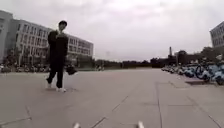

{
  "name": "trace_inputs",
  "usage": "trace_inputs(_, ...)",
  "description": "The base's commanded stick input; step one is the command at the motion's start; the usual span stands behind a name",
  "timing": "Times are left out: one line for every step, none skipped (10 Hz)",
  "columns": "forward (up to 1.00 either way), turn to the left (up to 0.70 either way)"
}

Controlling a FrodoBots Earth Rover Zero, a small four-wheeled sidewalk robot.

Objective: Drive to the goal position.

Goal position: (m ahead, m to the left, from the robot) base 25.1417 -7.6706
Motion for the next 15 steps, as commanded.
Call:
trace_inputs(0.85,0.0)
trace_inputs(0.85,0.0)
trace_inputs(0.85,0.0)
trace_inputs(0.85,0.0)
trace_inputs(0.85,0.0)
trace_inputs(0.85,0.0)
trace_inputs(0.85,0.0)
trace_inputs(0.85,0.0)
trace_inputs(0.85,0.0)
trace_inputs(0.85,0.0)
trace_inputs(0.85,0.0)
trace_inputs(0.85,0.0)
trace_inputs(0.85,0.0)
trace_inputs(0.85,0.0)
trace_inputs(0.85,0.0)
